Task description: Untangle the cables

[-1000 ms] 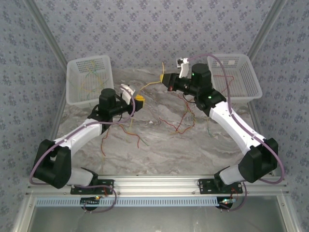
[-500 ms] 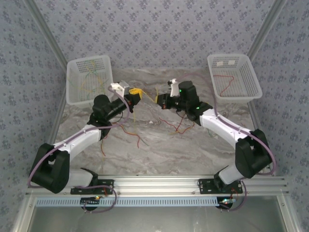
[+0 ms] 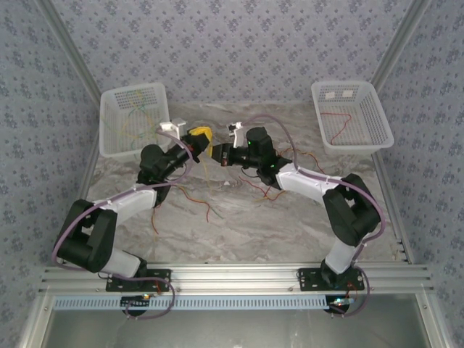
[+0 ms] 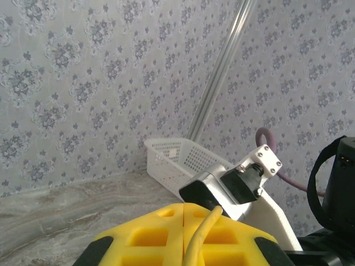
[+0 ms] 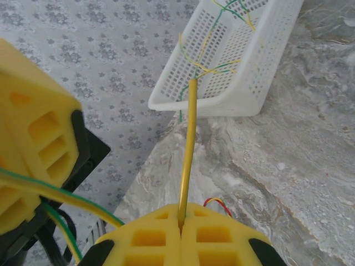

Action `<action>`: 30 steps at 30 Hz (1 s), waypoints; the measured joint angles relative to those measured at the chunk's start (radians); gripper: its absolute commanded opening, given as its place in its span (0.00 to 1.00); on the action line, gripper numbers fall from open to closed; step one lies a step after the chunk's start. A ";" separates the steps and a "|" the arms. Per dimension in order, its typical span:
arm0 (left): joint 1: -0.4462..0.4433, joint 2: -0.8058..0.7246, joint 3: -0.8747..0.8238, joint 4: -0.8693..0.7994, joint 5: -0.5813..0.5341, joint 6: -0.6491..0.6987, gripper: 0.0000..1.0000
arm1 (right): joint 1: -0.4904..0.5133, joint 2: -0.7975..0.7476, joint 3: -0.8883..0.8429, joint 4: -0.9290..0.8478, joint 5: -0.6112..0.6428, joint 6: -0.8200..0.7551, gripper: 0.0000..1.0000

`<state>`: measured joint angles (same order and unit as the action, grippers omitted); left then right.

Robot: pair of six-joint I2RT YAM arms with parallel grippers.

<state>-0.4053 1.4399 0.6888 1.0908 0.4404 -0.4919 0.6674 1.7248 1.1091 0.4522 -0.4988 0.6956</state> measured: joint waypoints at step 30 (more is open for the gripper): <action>0.296 -0.217 0.298 -0.646 -0.440 0.396 0.00 | -0.017 -0.402 -0.010 -0.606 0.342 -0.425 0.93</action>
<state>-0.1097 1.2228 0.9867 0.4450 0.0002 -0.0959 0.6502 1.3224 1.0992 -0.1539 -0.1566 0.2703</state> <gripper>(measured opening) 0.088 0.930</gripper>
